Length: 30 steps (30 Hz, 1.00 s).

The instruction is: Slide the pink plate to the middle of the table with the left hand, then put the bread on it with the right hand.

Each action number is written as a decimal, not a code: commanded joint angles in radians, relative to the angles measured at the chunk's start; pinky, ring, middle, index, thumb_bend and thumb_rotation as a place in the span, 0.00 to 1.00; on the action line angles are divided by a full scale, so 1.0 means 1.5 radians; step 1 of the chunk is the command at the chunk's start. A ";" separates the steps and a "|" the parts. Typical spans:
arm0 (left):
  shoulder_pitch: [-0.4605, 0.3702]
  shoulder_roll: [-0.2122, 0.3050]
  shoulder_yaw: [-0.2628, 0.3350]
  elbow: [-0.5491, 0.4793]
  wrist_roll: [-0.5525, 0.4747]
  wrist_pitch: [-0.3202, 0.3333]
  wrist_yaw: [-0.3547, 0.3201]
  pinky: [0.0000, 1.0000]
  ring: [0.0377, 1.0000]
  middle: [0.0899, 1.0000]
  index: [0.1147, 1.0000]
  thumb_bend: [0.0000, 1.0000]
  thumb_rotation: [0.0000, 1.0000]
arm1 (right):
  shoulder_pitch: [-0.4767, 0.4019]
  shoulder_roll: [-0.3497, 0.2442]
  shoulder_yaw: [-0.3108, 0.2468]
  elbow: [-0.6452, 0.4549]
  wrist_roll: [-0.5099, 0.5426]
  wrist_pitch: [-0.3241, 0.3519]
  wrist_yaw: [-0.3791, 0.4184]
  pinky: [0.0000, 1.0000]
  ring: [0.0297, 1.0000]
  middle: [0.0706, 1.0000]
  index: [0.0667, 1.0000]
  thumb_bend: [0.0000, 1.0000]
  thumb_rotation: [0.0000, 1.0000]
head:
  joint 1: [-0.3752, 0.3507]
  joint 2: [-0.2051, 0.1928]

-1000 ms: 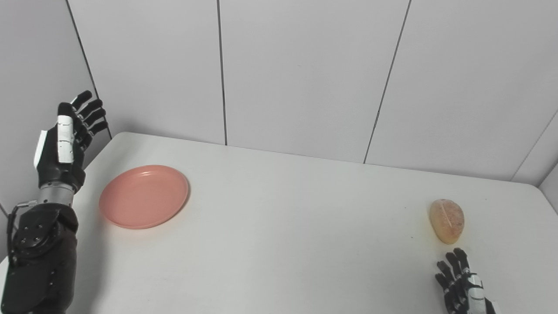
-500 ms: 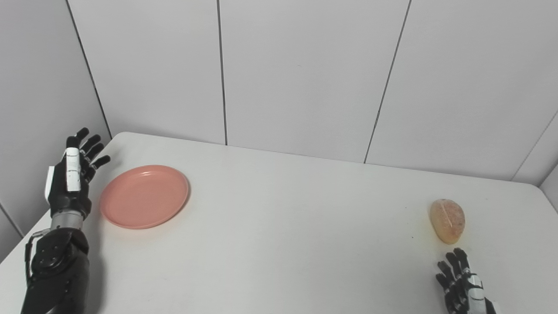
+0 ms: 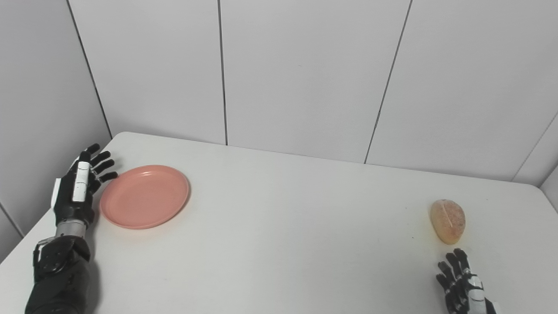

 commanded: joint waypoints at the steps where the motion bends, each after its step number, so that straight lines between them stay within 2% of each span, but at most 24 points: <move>1: -0.035 0.032 0.004 -0.005 0.007 -0.030 0.000 0.66 0.76 0.75 0.76 1.00 0.82 | 0.024 -0.001 0.005 0.019 -0.006 0.046 -0.002 1.00 0.97 0.98 0.99 0.75 1.00 | 0.000 0.001; 7: -0.028 0.035 0.000 -0.021 0.008 -0.029 0.003 0.65 0.76 0.75 0.74 1.00 0.83 | 0.022 -0.001 0.005 0.021 -0.008 0.042 -0.001 1.00 0.96 0.98 1.00 0.75 1.00 | -0.001 0.000; 14: -0.035 0.038 -0.005 0.006 0.005 -0.029 -0.009 0.65 0.72 0.70 0.72 1.00 0.78 | 0.025 -0.003 0.005 0.019 -0.010 0.044 -0.001 1.00 0.97 0.98 1.00 0.75 1.00 | -0.001 0.002; 21: -0.042 0.037 -0.023 0.005 0.016 -0.021 0.005 0.66 0.76 0.73 0.73 1.00 0.79 | 0.025 -0.002 0.005 0.017 -0.006 0.045 0.002 1.00 0.97 0.98 1.00 0.75 1.00 | -0.002 0.003; 30: -0.057 0.041 -0.052 0.022 0.035 -0.026 0.006 0.74 0.82 0.79 0.79 1.00 0.81 | 0.026 0.000 0.006 0.013 -0.006 0.045 0.001 1.00 0.97 0.98 1.00 0.74 1.00 | -0.004 0.004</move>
